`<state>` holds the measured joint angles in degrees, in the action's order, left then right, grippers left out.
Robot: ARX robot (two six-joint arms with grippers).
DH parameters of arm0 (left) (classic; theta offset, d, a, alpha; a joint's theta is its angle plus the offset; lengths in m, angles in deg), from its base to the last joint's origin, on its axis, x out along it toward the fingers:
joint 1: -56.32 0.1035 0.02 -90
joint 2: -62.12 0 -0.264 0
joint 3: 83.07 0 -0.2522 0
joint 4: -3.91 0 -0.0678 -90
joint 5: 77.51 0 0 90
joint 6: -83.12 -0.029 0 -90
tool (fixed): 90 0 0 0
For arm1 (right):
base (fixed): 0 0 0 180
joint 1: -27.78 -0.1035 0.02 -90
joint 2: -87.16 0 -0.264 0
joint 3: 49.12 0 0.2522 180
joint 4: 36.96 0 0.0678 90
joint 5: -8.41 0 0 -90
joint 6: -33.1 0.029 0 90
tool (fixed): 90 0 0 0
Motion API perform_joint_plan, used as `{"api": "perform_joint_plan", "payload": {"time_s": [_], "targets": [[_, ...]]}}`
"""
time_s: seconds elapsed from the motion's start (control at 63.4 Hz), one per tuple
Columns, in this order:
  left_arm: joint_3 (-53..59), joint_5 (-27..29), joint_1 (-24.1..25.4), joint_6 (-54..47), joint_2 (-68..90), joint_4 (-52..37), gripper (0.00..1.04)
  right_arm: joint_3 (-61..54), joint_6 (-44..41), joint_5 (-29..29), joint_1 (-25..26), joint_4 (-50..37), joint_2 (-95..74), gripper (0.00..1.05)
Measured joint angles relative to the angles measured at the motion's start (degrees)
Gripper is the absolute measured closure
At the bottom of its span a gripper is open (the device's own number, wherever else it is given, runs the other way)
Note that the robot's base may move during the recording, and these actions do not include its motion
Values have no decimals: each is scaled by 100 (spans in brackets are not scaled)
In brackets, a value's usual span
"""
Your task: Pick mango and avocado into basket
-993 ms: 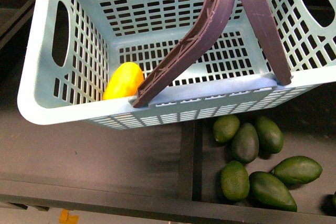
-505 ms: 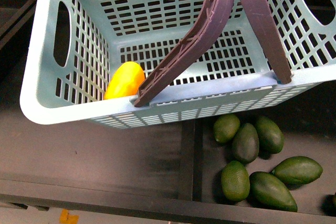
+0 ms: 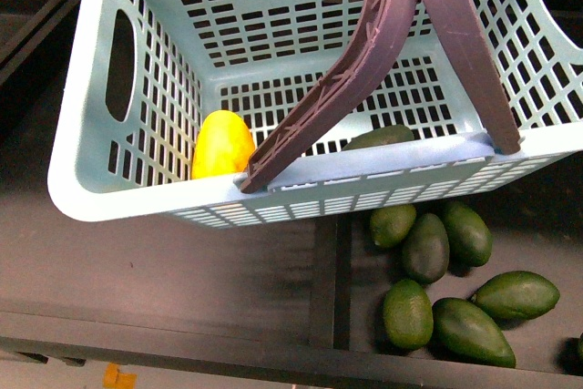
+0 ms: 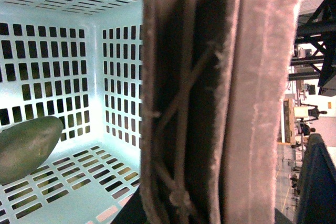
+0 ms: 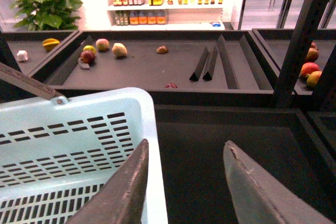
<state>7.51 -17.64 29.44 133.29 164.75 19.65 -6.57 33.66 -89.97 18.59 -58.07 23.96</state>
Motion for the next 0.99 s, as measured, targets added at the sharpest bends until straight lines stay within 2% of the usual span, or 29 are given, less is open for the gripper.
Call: {"api": "perform_joint_plan", "payload": {"time_s": [0.047, 0.158, 0.268, 0.315, 0.378, 0.93, 0.993], "targets": [[0, 7, 0, 9, 0, -2, 91, -483, -17, 236, 140, -221, 380, 84], [0, 39, 46, -13, 0, -2, 91, -1405, -39, 271, 378, -262, 1108, 103], [0, 46, 24, -66, 0, -2, 91, -1770, -35, 417, 470, -240, 1379, 103], [0, 44, 24, -50, 0, 0, 91, -1897, -37, 767, 713, -195, 1576, 103], [0, 31, 31, -42, 0, 0, 91, -2052, -37, 798, 892, -101, 1867, 103], [0, 31, 26, -42, 0, 0, 91, -2664, -37, 841, 901, 874, 3438, 103], [0, 26, 24, -31, 0, 0, 91, -2780, -37, 831, 901, 745, 3532, 103]]}}
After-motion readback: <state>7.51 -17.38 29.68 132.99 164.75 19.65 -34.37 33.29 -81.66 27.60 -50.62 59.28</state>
